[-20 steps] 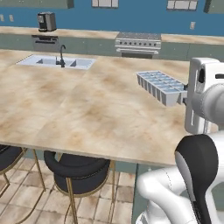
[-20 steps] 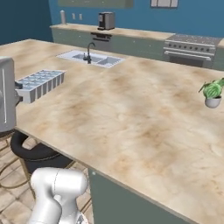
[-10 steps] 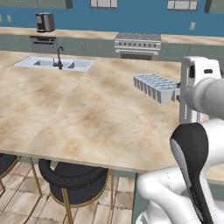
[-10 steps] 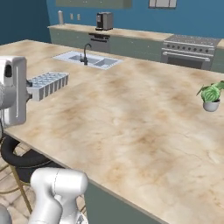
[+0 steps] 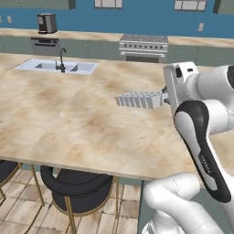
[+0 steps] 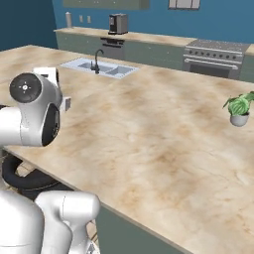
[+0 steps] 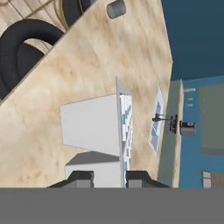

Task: Open the freezer door, pick up the ice cube tray from the freezer, and place it on the dining counter.

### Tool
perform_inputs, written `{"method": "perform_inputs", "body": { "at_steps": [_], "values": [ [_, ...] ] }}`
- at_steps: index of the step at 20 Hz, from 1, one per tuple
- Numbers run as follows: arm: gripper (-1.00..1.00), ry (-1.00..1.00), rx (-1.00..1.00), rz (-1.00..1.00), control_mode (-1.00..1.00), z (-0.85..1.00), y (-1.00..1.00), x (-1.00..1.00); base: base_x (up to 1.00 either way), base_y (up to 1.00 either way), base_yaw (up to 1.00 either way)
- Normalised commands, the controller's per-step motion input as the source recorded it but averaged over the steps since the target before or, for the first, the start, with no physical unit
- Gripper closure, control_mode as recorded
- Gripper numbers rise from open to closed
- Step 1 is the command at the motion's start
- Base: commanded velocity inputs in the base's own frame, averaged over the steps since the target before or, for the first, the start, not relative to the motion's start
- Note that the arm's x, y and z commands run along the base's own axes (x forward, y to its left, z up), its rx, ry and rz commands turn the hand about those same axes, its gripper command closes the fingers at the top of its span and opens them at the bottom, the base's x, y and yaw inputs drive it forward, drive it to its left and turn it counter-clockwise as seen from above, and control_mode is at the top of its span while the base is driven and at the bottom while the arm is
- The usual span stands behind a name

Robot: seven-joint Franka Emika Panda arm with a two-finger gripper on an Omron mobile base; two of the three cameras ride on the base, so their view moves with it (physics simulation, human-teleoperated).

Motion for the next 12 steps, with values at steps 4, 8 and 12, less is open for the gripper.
{"method": "perform_inputs", "body": {
  "at_steps": [4, 8, 12],
  "values": [
    [1.00, 0.15, -0.01, 0.36, -1.00, -0.33, 0.17, 0.75, 0.00, 0.00, 0.00],
    [1.00, 0.01, -0.04, 0.15, -1.00, -0.52, 0.42, 0.53, 0.00, 0.00, 0.00],
    [1.00, -0.03, -0.04, 0.02, -1.00, -0.66, 0.44, 0.42, 0.00, 0.00, 0.00]
  ]
}}
